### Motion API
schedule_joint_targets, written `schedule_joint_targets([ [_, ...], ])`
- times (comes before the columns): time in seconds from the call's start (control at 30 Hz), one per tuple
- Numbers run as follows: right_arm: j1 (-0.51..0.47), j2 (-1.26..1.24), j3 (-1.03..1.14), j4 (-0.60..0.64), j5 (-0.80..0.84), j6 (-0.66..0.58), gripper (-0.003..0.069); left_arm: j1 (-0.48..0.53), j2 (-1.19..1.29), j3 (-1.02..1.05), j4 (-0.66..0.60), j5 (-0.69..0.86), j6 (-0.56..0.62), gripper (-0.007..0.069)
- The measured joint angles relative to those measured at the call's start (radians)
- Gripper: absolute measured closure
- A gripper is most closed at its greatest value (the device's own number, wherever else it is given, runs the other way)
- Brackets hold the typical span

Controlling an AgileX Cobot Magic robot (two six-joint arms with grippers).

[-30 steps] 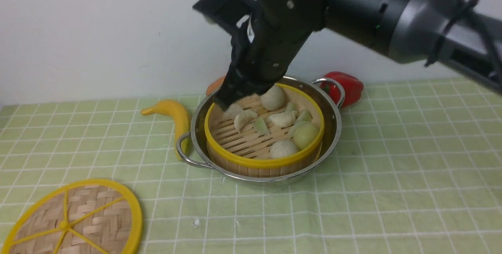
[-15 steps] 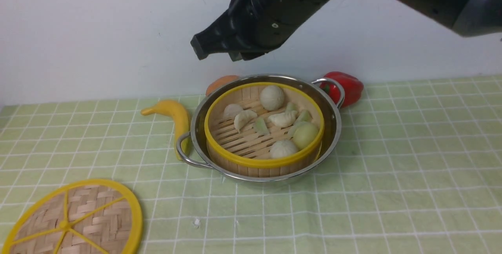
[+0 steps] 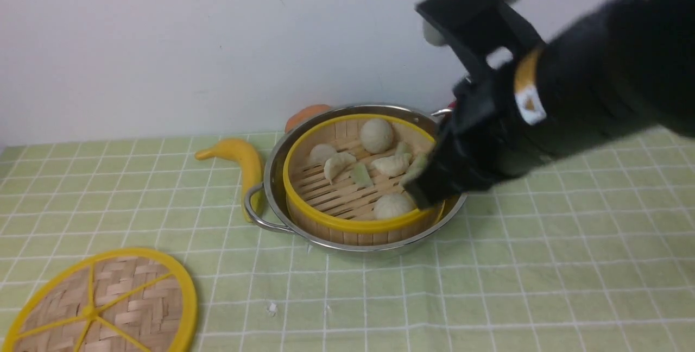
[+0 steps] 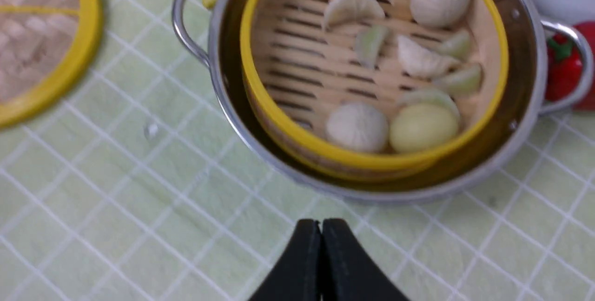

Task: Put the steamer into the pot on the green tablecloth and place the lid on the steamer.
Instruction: 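Grasp the bamboo steamer lid lying on the table by its centre knob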

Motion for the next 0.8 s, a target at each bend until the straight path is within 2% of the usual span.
schedule_joint_targets([
  [0.03,0.0,-0.035,0.037,-0.009,-0.031,0.008,0.0639,0.0,0.0,0.0,0.0,0.0,0.0,0.0381],
  [0.13,-0.024,-0.239,0.362,-0.035,-0.251,0.068,0.0627,0.0,0.0,0.0,0.0,0.0,0.0,0.0381],
  [0.23,-0.112,-0.442,0.617,-0.058,-0.485,0.119,0.0618,0.0,0.0,0.0,0.0,0.0,0.0,0.0381],
  [0.3,-0.147,-0.509,0.698,-0.066,-0.546,0.124,0.0614,0.0,0.0,0.0,0.0,0.0,0.0,0.0381],
  [0.4,-0.274,-0.748,0.954,-0.09,-0.703,0.132,0.0602,0.0,0.0,0.0,0.0,0.0,0.0,0.0381],
  [0.6,-0.447,-1.069,1.206,-0.165,-0.787,0.137,0.0582,0.0,0.0,0.0,0.0,0.0,0.0,0.0381],
  [0.8,-0.567,-1.226,1.245,-0.163,-0.781,0.175,0.0559,0.0,0.0,0.0,0.0,0.0,0.0,0.0381],
])
